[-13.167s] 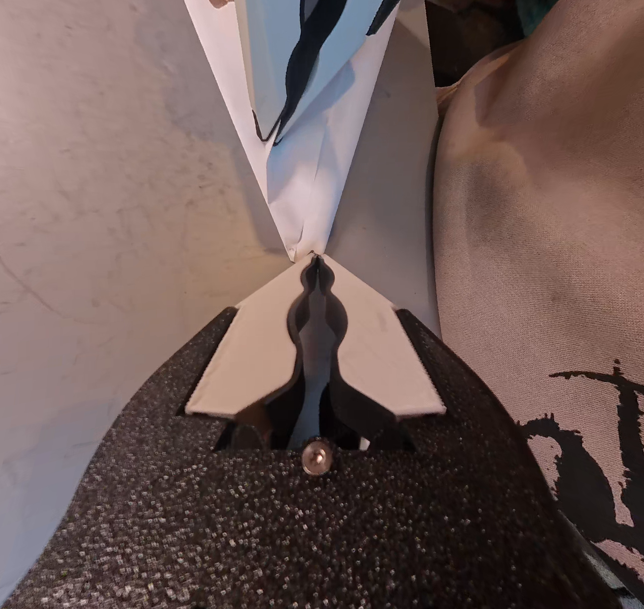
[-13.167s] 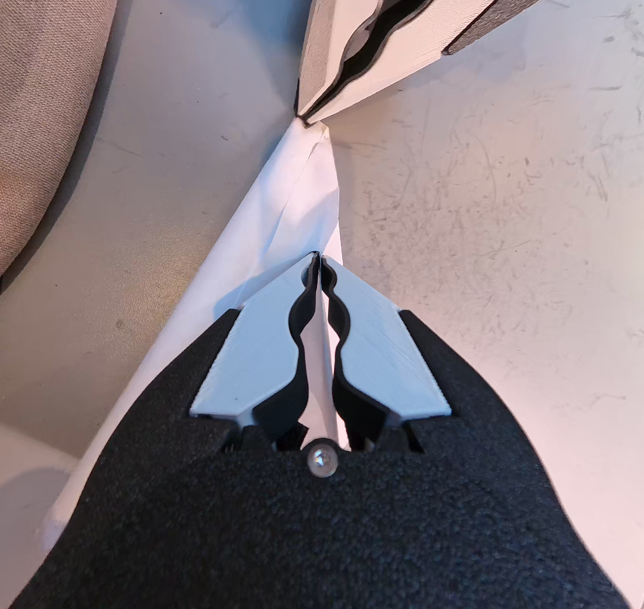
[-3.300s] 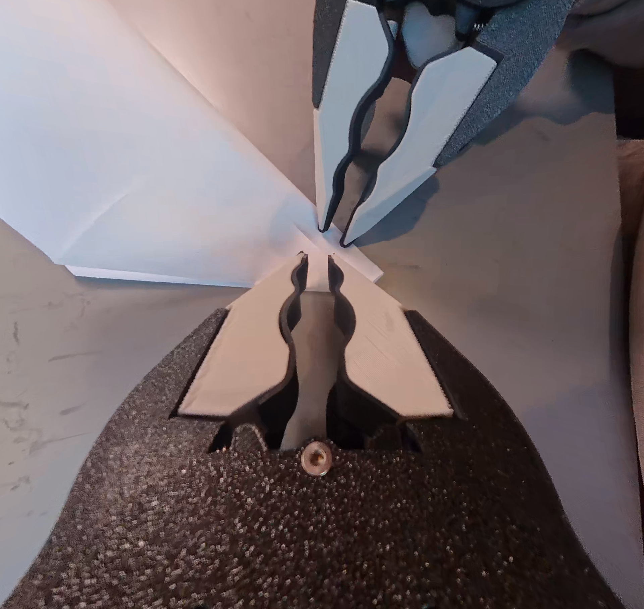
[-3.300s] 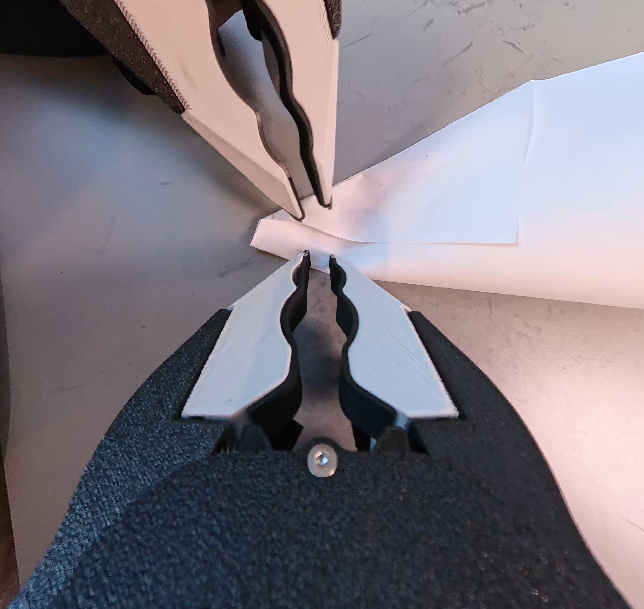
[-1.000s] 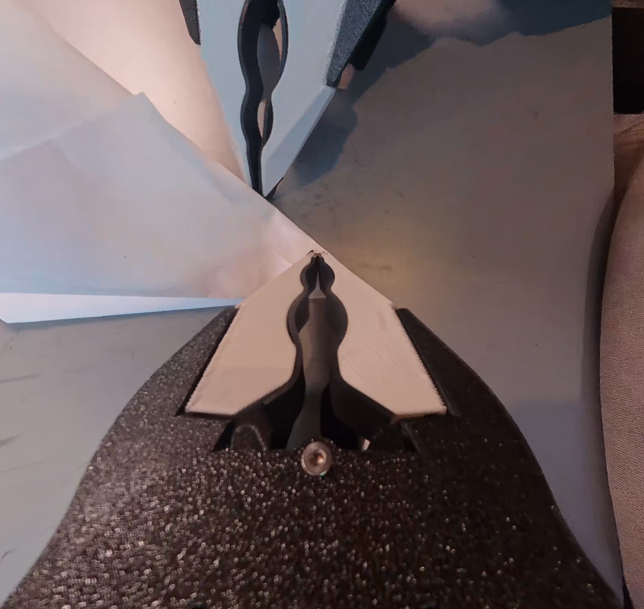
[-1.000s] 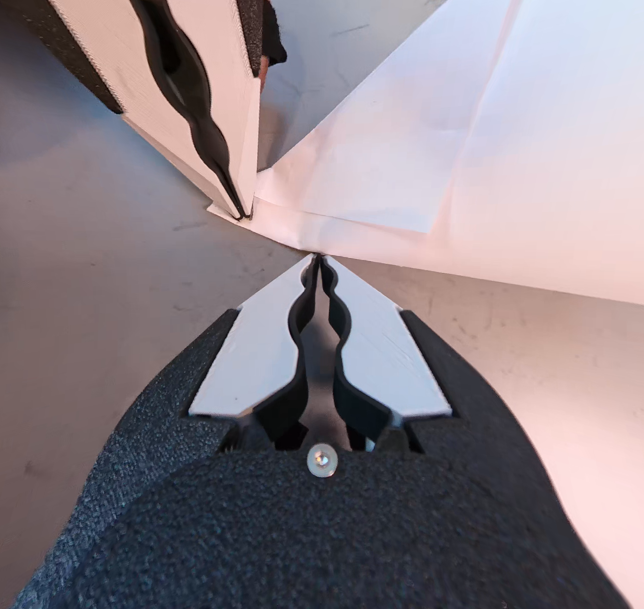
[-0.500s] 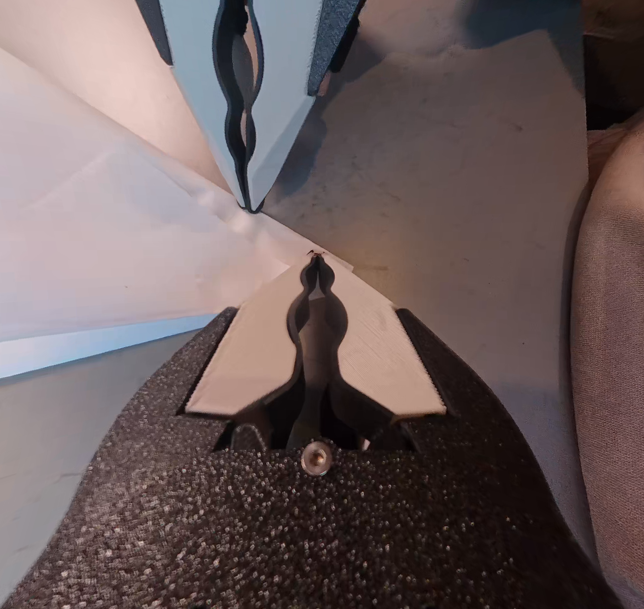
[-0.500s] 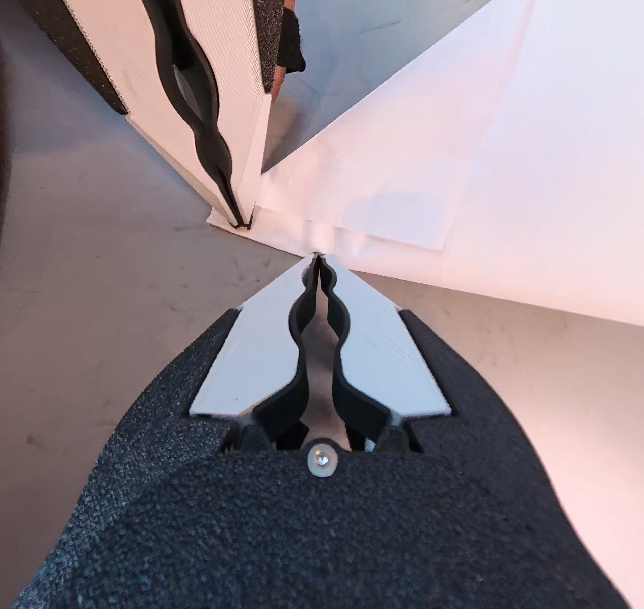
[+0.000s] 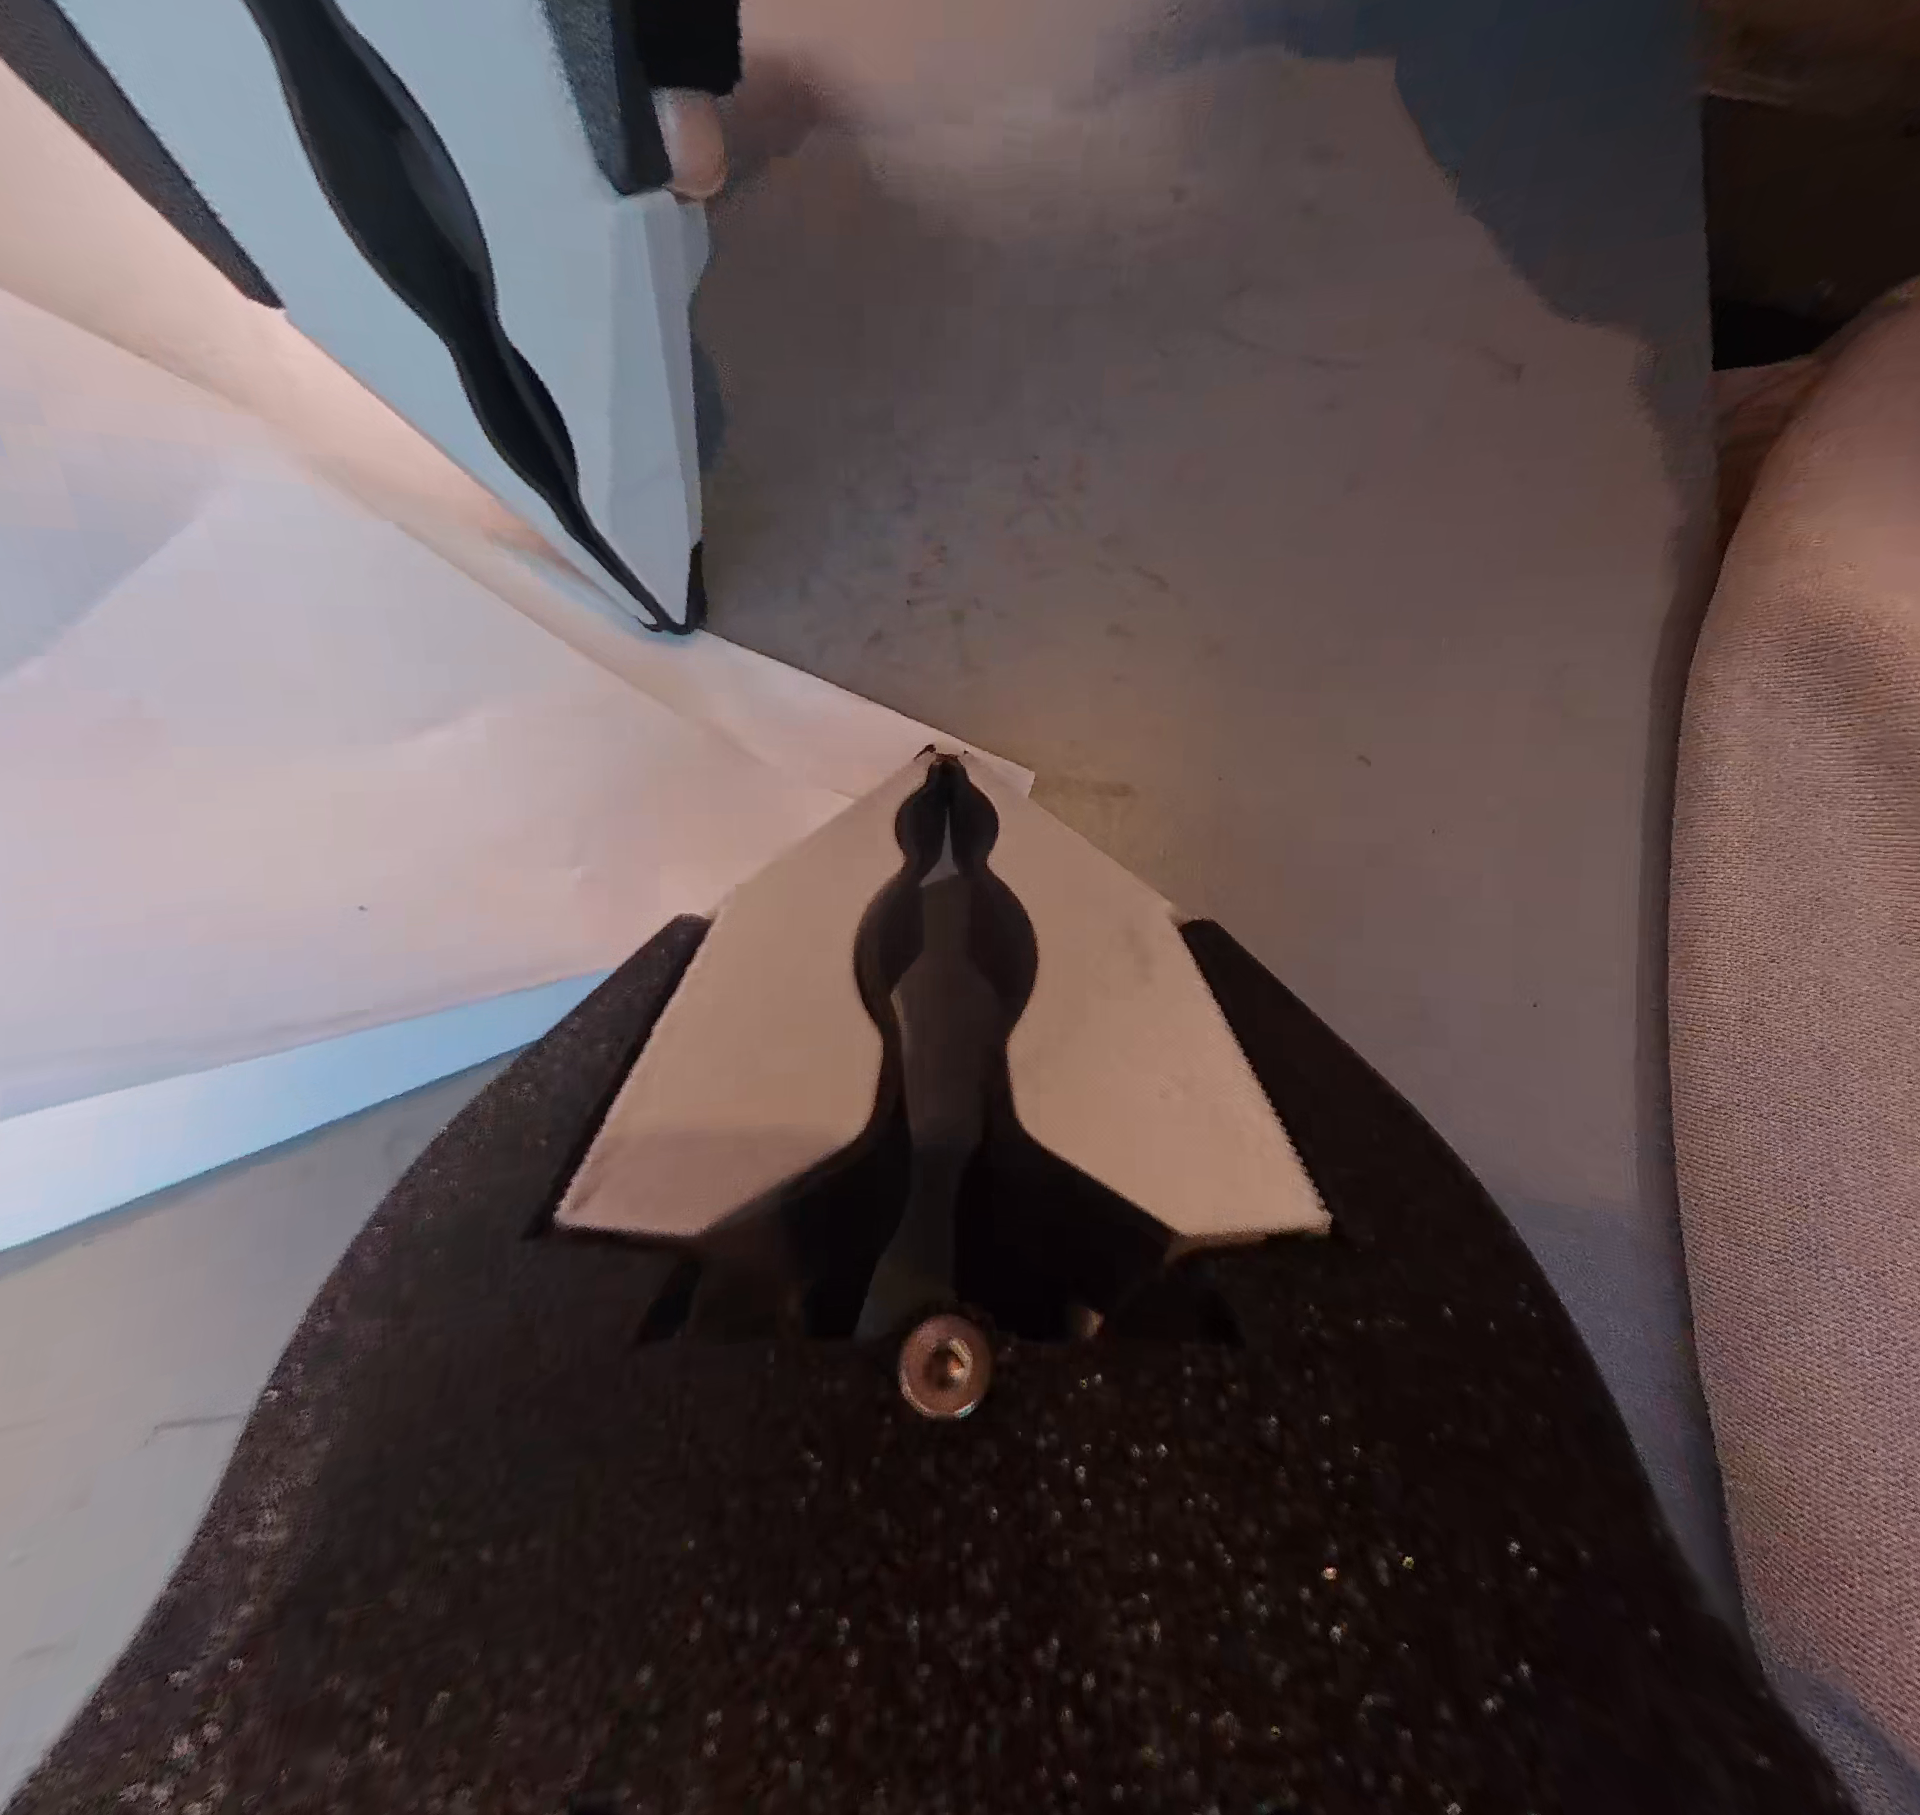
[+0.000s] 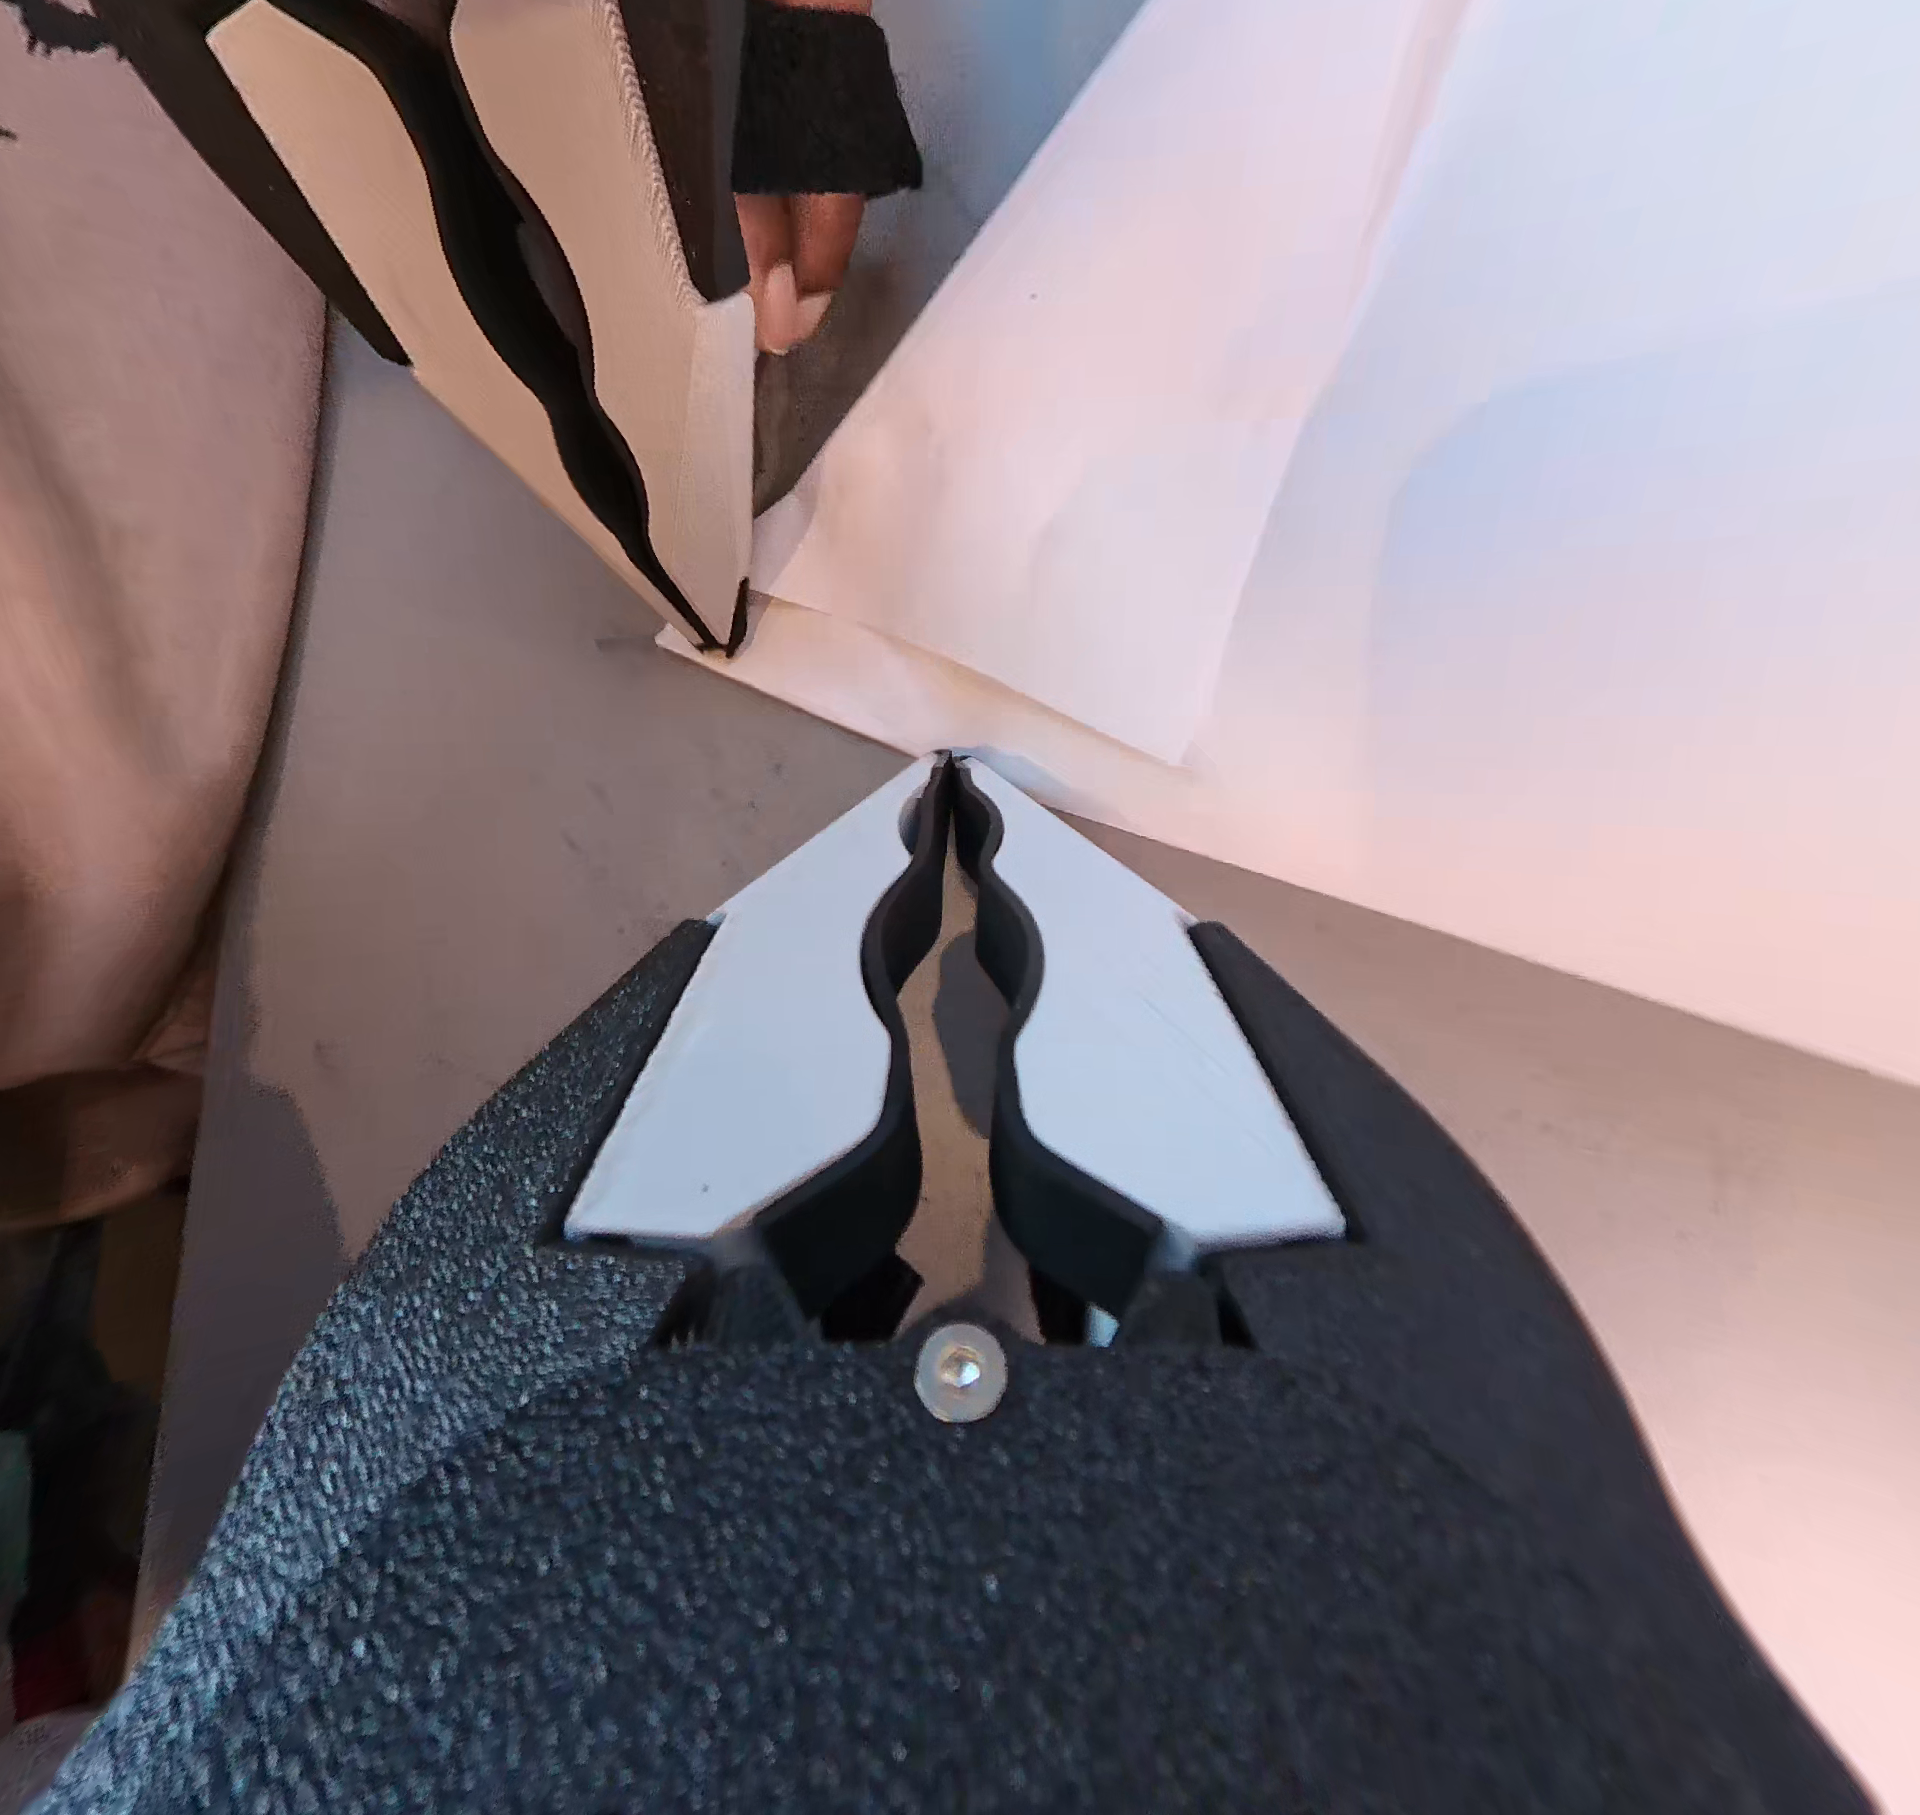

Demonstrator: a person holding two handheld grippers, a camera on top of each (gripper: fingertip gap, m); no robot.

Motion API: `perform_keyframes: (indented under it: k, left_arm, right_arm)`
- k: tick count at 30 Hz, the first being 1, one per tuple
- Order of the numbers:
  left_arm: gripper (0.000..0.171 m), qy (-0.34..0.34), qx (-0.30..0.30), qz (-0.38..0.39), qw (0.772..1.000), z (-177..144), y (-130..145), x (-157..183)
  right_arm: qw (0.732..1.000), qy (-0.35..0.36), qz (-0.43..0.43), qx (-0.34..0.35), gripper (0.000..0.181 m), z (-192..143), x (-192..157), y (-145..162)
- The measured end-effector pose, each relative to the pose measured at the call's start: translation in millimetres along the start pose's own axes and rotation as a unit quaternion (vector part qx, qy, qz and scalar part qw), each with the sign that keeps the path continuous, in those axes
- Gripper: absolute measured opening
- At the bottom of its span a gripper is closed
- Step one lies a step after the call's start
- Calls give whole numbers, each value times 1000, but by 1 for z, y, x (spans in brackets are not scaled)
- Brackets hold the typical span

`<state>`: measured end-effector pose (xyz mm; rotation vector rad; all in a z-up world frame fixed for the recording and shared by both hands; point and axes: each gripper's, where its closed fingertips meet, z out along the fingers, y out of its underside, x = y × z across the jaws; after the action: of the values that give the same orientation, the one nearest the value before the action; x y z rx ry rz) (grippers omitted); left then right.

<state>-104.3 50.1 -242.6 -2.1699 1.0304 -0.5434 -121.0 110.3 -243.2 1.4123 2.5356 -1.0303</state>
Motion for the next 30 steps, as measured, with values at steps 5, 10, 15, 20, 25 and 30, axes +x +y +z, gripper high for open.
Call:
perform_keyframes:
  k: [5, 10, 15, 20, 25, 30]
  left_arm:
    - [0, -2, -3, 6, 1000, 0, 0, 1]
    - [0, 21, 8, -20, 1000, -2, 0, 1]
    - [0, 18, 2, 11, 1000, -2, 1, 1]
    - [0, 39, -1, 29, 999, -3, 1, 6]
    - [0, 92, -7, 69, 993, -1, 2, 25]
    - [0, 108, -14, 54, 993, -13, 7, 28]
  right_arm:
    - [1000, -29, 8, -5, 0, -7, 16, 0]
    - [1000, -18, 10, -8, 0, -7, 15, 0]
    - [998, 32, -42, 22, 0, -25, 7, -13]
    - [963, 191, -163, 94, 32, -54, 11, -45]
    - [965, 209, -140, -69, 34, -7, 38, -22]
    - [985, 146, -29, -90, 30, 2, 29, -25]
